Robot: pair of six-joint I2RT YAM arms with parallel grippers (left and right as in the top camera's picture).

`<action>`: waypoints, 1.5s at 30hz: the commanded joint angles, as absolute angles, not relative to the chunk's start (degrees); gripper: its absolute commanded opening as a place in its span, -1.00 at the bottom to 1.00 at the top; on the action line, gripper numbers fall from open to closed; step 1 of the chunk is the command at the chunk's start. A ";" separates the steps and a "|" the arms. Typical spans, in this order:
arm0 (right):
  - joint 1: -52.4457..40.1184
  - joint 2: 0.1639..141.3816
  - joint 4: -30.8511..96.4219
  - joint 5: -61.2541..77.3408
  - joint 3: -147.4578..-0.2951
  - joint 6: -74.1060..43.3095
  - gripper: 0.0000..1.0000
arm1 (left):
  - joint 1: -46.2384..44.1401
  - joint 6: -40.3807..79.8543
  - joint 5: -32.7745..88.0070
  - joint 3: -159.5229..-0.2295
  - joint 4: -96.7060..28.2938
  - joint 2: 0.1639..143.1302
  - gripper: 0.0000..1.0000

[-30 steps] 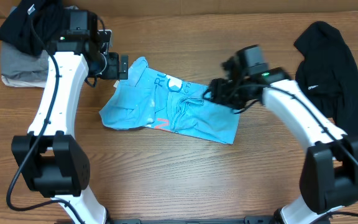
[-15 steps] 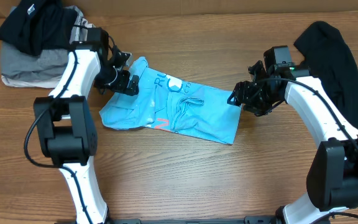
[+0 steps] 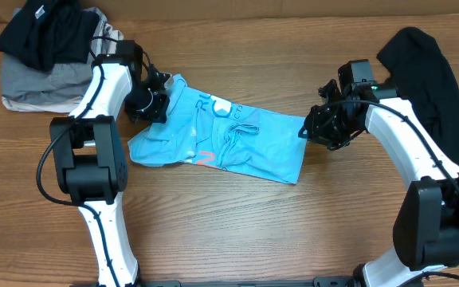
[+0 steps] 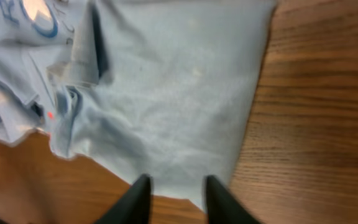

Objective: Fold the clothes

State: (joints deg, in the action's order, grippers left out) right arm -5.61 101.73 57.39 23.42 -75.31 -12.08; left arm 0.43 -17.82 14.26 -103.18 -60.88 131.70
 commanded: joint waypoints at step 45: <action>9.45 95.94 55.27 33.34 -82.74 -8.86 -0.86 | -35.09 -8.51 13.58 -136.99 -88.03 134.74 -0.43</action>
State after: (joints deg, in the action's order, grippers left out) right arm 7.88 99.79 54.37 32.21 -80.66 -11.05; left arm -33.85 -9.67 12.40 -137.93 -89.21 135.02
